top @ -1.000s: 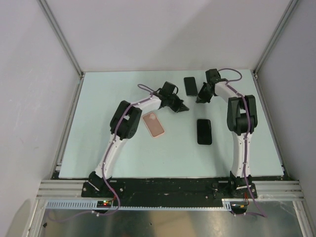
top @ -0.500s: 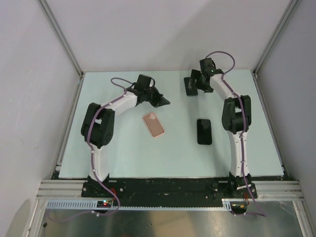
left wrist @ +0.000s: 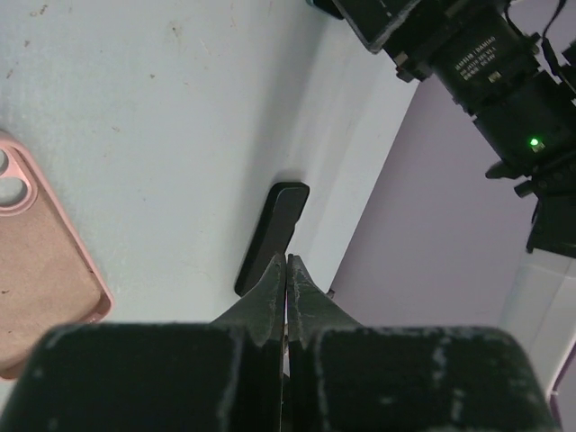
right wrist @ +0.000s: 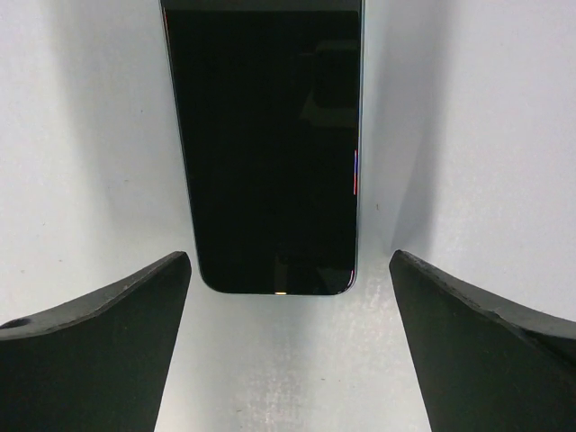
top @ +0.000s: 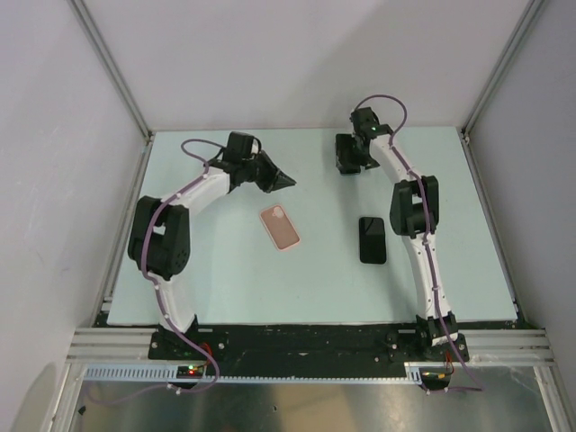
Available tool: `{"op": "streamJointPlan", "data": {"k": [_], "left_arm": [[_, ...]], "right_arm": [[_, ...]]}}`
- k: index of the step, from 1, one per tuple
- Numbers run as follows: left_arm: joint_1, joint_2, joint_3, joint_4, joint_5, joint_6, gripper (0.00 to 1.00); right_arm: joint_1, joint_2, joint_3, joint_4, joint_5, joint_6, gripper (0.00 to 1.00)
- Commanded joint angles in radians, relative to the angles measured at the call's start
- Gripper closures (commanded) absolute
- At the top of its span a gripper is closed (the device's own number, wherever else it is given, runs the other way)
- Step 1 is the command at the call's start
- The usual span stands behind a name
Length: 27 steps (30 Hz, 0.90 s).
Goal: Put the phone into the phone case
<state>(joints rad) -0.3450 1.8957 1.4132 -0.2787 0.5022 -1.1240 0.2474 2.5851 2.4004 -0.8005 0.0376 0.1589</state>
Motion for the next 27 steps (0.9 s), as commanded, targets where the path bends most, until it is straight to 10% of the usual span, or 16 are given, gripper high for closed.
{"op": "streamJointPlan", "data": {"k": [1,27], "left_arm": [[0.011,-0.066,-0.016,0.011,0.048,0.038,1.0],[0.029,-0.063,-0.014,0.011,0.1,0.036,1.0]], "right_arm": [[0.015,0.024,0.084,-0.029,0.018,-0.043,0.01],[0.052,0.108,0.166,-0.078,0.122,-0.013,0.15]]}}
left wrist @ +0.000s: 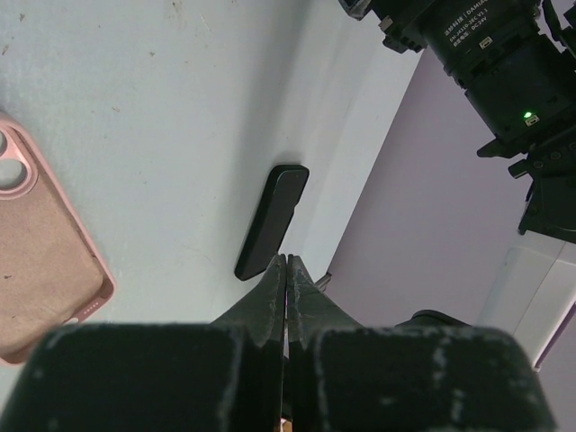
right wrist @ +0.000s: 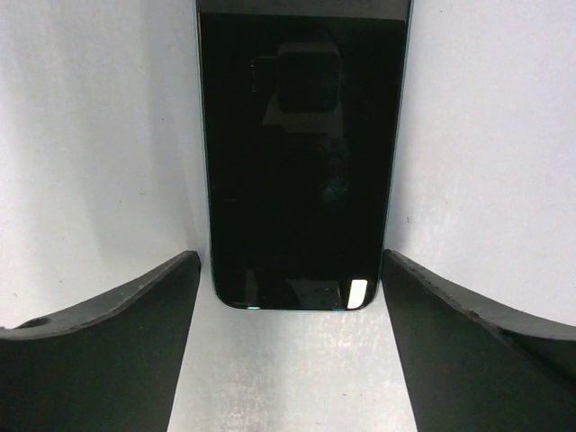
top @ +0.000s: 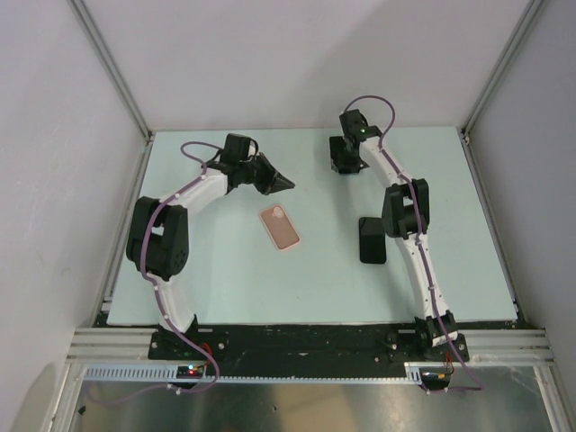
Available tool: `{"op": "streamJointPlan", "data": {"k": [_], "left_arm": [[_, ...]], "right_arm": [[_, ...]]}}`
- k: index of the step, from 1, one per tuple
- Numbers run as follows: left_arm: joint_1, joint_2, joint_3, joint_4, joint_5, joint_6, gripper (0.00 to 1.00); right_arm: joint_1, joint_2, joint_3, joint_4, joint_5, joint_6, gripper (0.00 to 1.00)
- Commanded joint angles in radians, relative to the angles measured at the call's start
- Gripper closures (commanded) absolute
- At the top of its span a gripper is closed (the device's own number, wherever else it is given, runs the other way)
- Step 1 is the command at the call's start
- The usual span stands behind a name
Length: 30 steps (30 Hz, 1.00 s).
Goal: Put the phone into the phone case
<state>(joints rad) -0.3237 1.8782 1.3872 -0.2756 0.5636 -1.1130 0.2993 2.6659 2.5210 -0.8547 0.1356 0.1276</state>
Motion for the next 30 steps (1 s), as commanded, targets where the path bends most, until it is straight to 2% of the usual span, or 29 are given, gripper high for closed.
{"op": "streamJointPlan", "data": {"k": [1,5,9,13,24,30], "left_arm": [[0.007,-0.044,0.012,0.007,0.039,0.024,1.0],[0.007,-0.042,0.014,0.008,0.045,0.023,1.0],[0.015,-0.054,0.002,0.009,0.045,0.028,1.0],[0.041,-0.092,-0.046,0.008,0.016,0.045,1.0],[0.089,-0.251,-0.261,0.007,-0.136,0.095,1.0],[0.095,-0.364,-0.415,0.003,-0.275,0.102,1.0]], "right_arm": [[0.0,0.028,0.045,-0.023,0.021,0.019,0.18],[0.002,0.027,0.045,-0.026,0.013,0.018,0.32],[0.002,0.013,0.026,-0.021,0.0,0.021,0.55],[0.007,-0.049,-0.062,0.007,-0.021,0.032,0.72],[0.142,-0.315,-0.418,0.031,-0.015,0.062,0.85],[0.221,-0.507,-0.717,0.074,-0.008,0.14,0.87]]}}
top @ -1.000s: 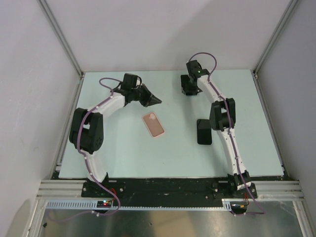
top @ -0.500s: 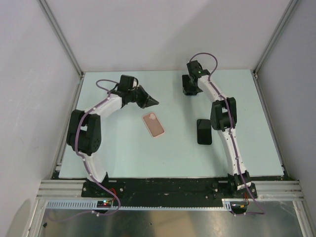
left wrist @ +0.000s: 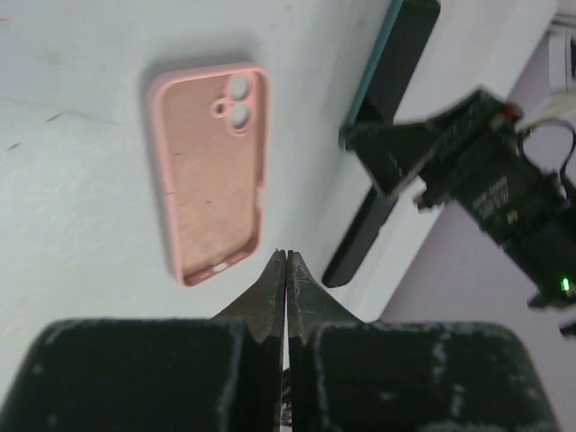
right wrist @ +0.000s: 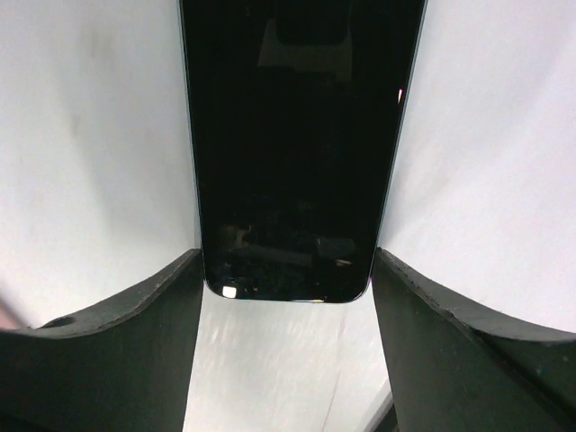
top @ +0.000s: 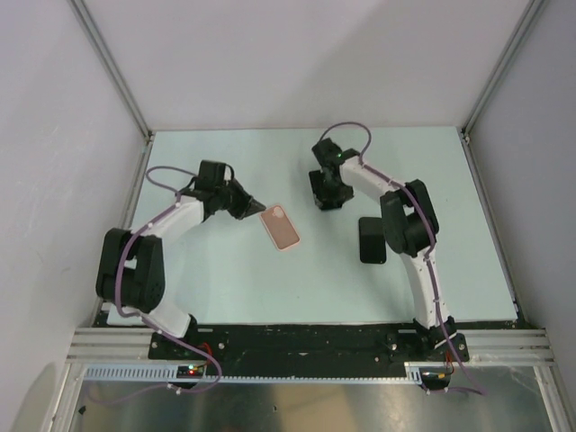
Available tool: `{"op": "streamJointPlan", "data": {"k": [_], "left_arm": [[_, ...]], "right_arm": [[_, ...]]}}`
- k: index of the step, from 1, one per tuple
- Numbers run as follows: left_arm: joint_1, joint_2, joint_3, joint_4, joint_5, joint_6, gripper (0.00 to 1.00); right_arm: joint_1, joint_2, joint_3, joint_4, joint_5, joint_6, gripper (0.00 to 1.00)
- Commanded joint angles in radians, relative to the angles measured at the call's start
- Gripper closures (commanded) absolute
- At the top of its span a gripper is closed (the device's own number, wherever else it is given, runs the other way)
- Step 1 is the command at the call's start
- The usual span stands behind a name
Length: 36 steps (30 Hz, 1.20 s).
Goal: Put the phone into the phone case
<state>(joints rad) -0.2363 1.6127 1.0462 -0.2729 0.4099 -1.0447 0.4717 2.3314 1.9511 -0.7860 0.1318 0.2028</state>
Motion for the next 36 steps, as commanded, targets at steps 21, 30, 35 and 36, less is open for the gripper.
{"op": "streamJointPlan", "data": {"k": [21,30,35,36], "left_arm": [[0.007,-0.314,-0.31,0.0,-0.263,0.075,1.0],[0.009,-0.306,-0.309,0.001,-0.258,0.089,1.0],[0.009,-0.301,-0.303,0.001,-0.256,0.096,1.0],[0.009,-0.298,-0.301,0.001,-0.253,0.096,1.0]], "right_arm": [[0.156,-0.365,-0.425,0.107,0.023,0.076,0.14],[0.145,-0.278,-0.395,0.147,0.026,0.049,0.09],[0.138,-0.277,-0.414,0.171,0.039,0.041,0.05],[0.138,-0.278,-0.419,0.175,0.038,0.042,0.05]]}}
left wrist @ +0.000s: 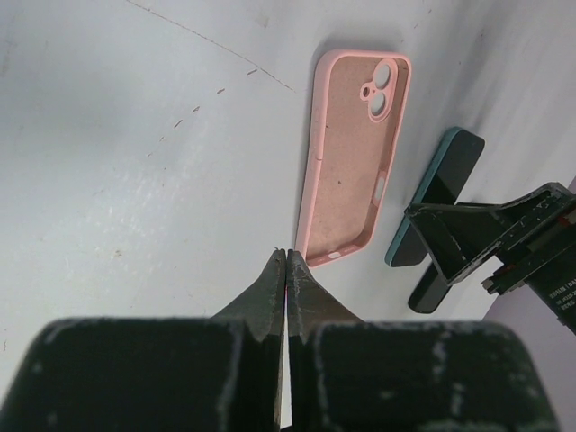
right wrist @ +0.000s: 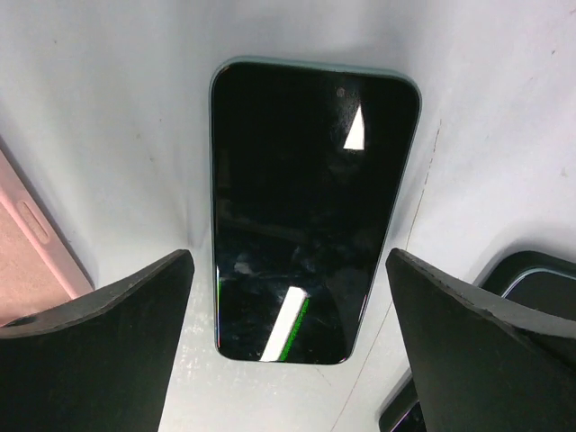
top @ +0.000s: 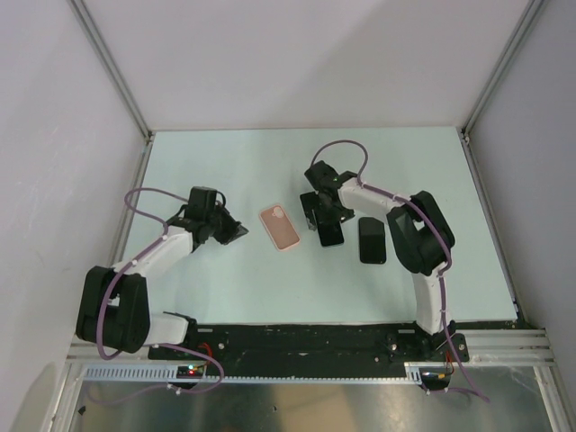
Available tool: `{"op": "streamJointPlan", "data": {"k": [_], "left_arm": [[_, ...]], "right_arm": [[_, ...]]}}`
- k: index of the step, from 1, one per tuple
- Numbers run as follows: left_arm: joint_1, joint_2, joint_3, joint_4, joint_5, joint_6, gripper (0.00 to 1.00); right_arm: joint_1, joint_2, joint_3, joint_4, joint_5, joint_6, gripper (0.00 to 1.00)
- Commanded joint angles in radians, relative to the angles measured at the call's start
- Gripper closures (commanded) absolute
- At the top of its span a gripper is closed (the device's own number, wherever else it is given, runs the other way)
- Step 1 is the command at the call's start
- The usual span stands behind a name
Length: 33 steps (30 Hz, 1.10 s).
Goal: Put the phone into the phone case
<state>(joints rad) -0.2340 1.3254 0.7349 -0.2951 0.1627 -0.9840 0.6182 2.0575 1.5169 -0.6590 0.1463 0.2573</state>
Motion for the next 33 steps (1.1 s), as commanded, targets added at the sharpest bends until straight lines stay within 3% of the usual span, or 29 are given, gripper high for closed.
{"op": "streamJointPlan", "data": {"k": [1,9,12,14,16,19,21,24,33], "left_arm": [[0.006,-0.008,0.012,0.024,-0.005,0.036,1.0],[0.007,0.002,0.018,0.023,-0.001,0.033,1.0],[0.005,0.004,0.015,0.023,-0.002,0.031,1.0],[0.006,0.005,0.011,0.023,-0.005,0.03,1.0],[0.006,0.004,0.006,0.023,-0.01,0.029,1.0],[0.006,0.01,0.0,0.023,-0.019,0.03,1.0],[0.005,0.022,0.001,0.023,-0.027,0.028,1.0],[0.005,0.046,0.012,0.023,-0.047,0.022,1.0],[0.005,0.127,0.061,0.041,-0.064,0.001,1.0]], "right_arm": [[-0.01,-0.005,0.008,0.052,0.023,-0.011,0.05],[-0.009,-0.004,-0.036,0.075,0.03,-0.003,0.05],[-0.005,0.002,-0.049,0.085,0.02,0.003,0.1],[0.005,0.006,-0.057,0.088,0.018,0.007,0.17],[0.013,0.007,-0.061,0.085,0.024,0.009,0.3],[0.013,-0.003,-0.057,0.074,0.018,0.014,0.6],[0.01,-0.019,-0.046,0.06,0.006,0.016,0.72],[0.01,-0.042,-0.012,0.025,-0.017,0.015,0.8],[0.001,-0.05,0.077,-0.037,-0.118,0.013,0.87]]}}
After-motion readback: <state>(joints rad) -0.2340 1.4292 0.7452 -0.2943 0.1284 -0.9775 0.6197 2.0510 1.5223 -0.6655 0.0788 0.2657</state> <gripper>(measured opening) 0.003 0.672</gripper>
